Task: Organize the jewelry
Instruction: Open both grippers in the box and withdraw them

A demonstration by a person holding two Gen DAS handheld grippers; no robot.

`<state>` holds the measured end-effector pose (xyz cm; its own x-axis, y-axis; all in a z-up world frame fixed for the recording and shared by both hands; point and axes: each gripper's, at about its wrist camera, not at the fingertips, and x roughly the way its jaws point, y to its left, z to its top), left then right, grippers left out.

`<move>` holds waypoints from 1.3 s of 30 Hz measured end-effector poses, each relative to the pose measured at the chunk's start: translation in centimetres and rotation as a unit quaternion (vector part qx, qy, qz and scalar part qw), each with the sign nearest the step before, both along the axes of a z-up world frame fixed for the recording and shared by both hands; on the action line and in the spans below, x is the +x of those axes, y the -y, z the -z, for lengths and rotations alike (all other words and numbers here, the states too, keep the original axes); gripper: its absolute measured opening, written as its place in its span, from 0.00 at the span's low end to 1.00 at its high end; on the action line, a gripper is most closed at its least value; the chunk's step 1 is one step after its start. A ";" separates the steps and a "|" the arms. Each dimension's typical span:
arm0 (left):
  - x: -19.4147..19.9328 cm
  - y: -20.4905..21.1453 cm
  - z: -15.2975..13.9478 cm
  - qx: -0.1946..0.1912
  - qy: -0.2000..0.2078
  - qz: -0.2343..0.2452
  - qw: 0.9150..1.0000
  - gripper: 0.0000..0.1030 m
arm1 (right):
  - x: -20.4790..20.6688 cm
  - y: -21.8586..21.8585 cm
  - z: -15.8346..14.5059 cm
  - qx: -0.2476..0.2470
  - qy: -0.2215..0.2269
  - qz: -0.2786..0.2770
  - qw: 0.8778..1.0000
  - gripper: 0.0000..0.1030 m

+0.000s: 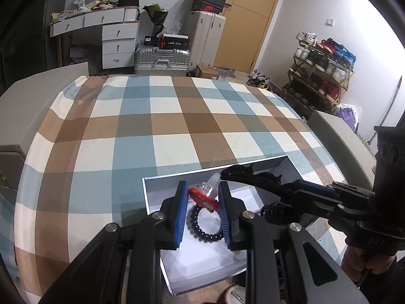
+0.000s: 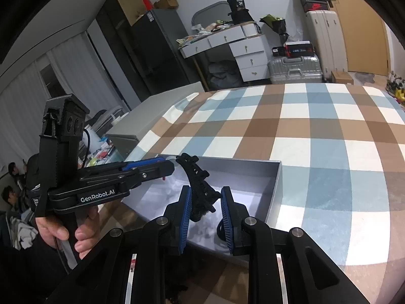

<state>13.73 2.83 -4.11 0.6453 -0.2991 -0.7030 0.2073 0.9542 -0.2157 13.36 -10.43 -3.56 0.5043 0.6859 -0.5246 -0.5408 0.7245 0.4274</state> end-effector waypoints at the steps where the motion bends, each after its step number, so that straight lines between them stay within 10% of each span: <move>1: 0.0 0.0 0.0 0.001 -0.001 0.002 1.000 0.22 | 0.1 0.0 0.0 0.001 0.000 0.001 1.000 0.24; 6: -0.3 0.1 -0.2 -0.001 0.002 0.003 1.000 0.65 | 0.0 0.2 -0.2 -0.006 0.010 0.022 1.000 0.51; 39: -8.8 -1.9 -1.5 0.014 0.065 -0.100 0.993 0.79 | -10.8 5.1 -5.5 0.020 0.121 0.089 0.988 1.00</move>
<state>4.91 4.76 -2.58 0.7751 -0.1373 -0.6167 0.0371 0.9843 -0.1725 2.58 -15.53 1.90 0.7265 0.5923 -0.3483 -0.4958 0.8028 0.3312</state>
